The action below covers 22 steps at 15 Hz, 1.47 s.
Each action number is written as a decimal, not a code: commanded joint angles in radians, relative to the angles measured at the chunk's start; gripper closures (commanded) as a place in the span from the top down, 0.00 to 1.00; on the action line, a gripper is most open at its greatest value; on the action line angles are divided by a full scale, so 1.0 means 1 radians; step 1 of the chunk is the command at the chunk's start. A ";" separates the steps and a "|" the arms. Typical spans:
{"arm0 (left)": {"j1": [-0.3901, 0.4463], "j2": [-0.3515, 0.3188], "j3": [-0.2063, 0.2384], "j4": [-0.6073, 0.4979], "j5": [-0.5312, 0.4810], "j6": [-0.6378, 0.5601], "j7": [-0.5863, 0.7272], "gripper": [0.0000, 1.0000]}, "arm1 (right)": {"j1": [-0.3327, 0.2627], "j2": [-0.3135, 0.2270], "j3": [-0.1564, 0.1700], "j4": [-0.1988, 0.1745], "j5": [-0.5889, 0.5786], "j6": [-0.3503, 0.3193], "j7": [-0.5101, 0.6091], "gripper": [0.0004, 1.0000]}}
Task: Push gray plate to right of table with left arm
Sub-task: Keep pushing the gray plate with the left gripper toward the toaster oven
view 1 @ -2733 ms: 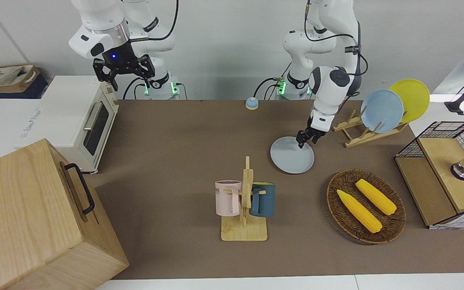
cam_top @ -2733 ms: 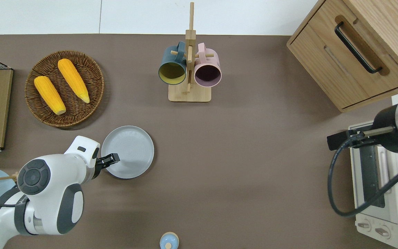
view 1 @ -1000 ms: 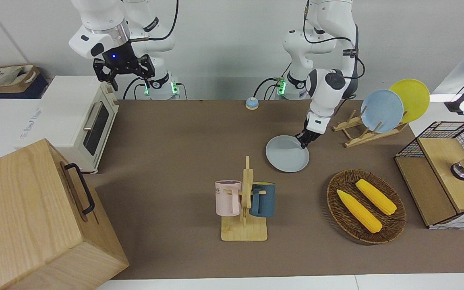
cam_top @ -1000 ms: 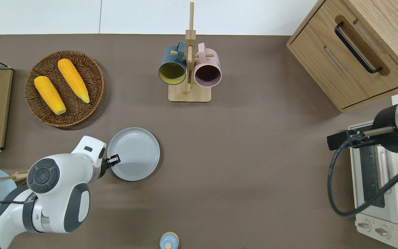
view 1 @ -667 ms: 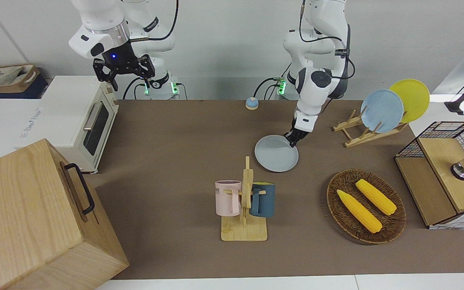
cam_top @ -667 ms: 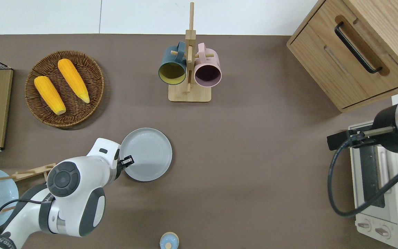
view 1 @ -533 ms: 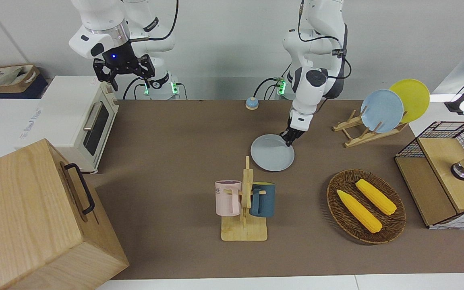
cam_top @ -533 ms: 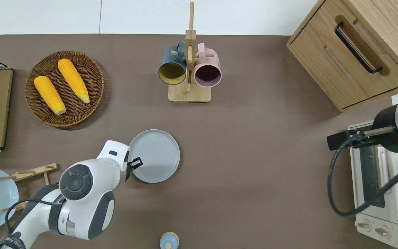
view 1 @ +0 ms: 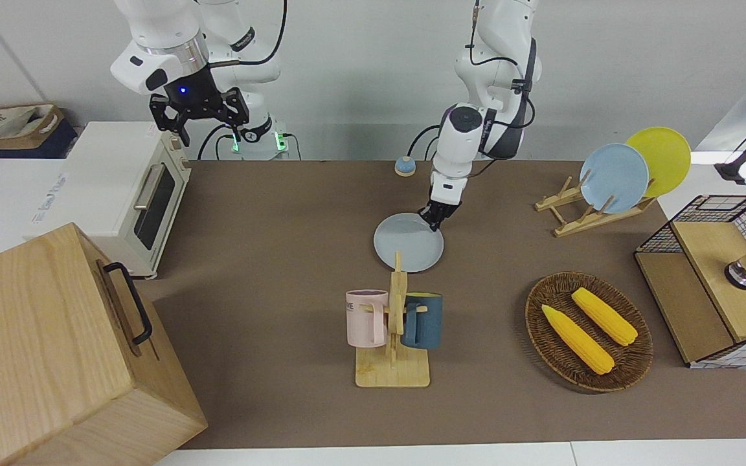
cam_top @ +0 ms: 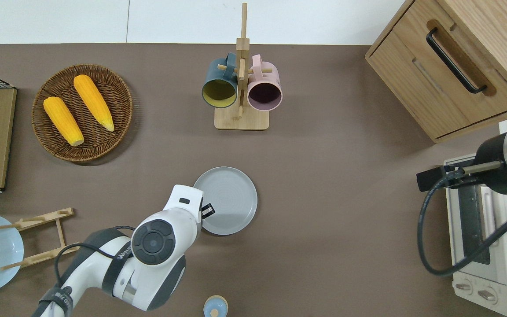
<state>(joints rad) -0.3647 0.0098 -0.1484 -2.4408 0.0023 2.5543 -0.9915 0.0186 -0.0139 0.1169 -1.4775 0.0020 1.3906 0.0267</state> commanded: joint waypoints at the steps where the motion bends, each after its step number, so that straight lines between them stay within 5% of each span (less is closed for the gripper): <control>1: -0.094 0.113 0.004 0.115 0.084 -0.031 -0.199 0.00 | -0.020 -0.003 0.013 0.008 0.010 -0.015 0.002 0.98; 6: -0.167 0.216 0.003 0.293 0.085 -0.161 -0.280 0.00 | -0.020 -0.003 0.015 0.008 0.010 -0.015 0.002 0.98; 22: -0.341 0.384 0.000 0.540 0.085 -0.169 -0.502 0.00 | -0.020 -0.003 0.015 0.008 0.010 -0.015 0.001 0.98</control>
<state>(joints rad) -0.6594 0.3396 -0.1581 -1.9726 0.0657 2.4173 -1.4363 0.0186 -0.0139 0.1169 -1.4775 0.0020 1.3906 0.0267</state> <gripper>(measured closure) 0.974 0.013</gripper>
